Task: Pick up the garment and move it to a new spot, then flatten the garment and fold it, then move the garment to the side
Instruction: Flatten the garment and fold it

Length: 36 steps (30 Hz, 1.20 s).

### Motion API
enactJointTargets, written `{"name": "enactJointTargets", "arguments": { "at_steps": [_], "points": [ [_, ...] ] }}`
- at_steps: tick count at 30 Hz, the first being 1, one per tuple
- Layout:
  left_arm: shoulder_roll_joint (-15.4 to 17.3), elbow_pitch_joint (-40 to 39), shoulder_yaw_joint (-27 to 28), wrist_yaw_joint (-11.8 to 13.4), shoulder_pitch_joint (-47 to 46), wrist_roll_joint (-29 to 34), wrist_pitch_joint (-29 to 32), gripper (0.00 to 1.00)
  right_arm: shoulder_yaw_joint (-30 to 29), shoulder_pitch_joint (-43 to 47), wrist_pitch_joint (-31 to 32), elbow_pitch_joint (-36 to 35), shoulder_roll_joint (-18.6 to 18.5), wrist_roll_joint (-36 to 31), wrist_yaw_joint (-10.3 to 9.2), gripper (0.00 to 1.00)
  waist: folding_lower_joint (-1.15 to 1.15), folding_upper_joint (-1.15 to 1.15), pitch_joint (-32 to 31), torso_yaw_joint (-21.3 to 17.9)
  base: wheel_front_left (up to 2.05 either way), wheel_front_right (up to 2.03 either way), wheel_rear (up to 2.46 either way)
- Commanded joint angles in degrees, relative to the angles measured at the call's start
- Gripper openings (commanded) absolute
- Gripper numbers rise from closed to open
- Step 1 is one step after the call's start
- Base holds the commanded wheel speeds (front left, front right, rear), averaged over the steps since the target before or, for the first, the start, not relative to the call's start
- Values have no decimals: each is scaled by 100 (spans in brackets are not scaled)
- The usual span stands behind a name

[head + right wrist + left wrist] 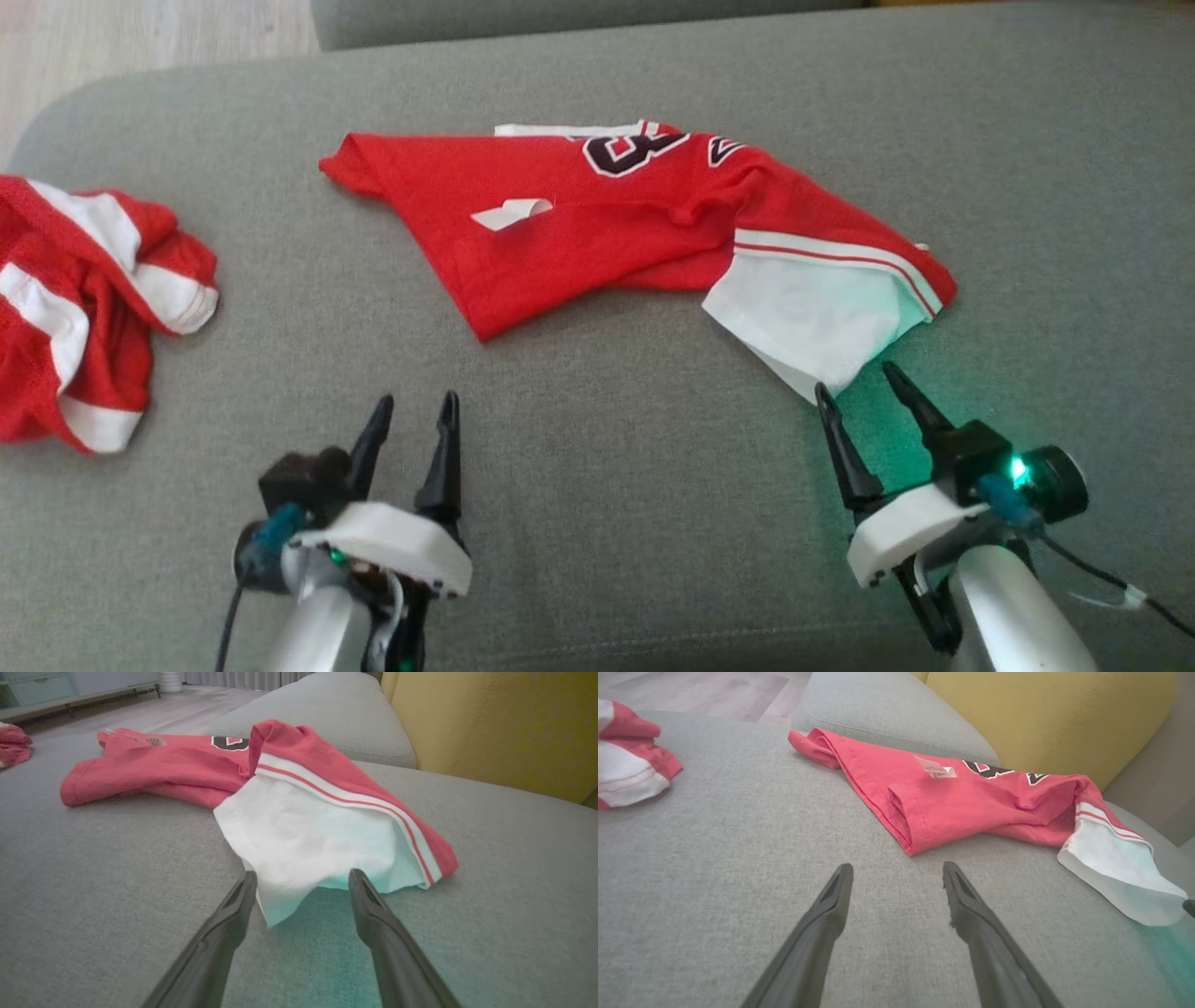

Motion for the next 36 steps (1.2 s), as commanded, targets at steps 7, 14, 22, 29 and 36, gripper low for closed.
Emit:
{"name": "enactJointTargets", "arguments": {
  "at_steps": [7,14,22,29,36],
  "points": [
    [26,-100,453,-118,-1231,160,-31,100,70,-439,-201,-654,125,307,41,100,0,0,566,21,0,0,0],
    [26,392,492,-437,-2311,64,-31,100,283,-689,-215,-972,147,488,41,100,0,0,1012,-125,0,0,0],
    [47,1679,479,-714,-3121,159,-31,100,355,-834,-216,-1067,149,607,41,100,0,0,1310,-320,0,0,0],
    [46,2128,448,-780,-3168,268,-31,100,295,-830,-217,-1109,149,644,41,100,0,0,1387,-345,0,0,0],
    [37,2201,427,-795,-3092,267,-31,100,336,-906,-217,-1123,150,687,41,100,0,0,1409,-342,0,0,0]
  ]
}}
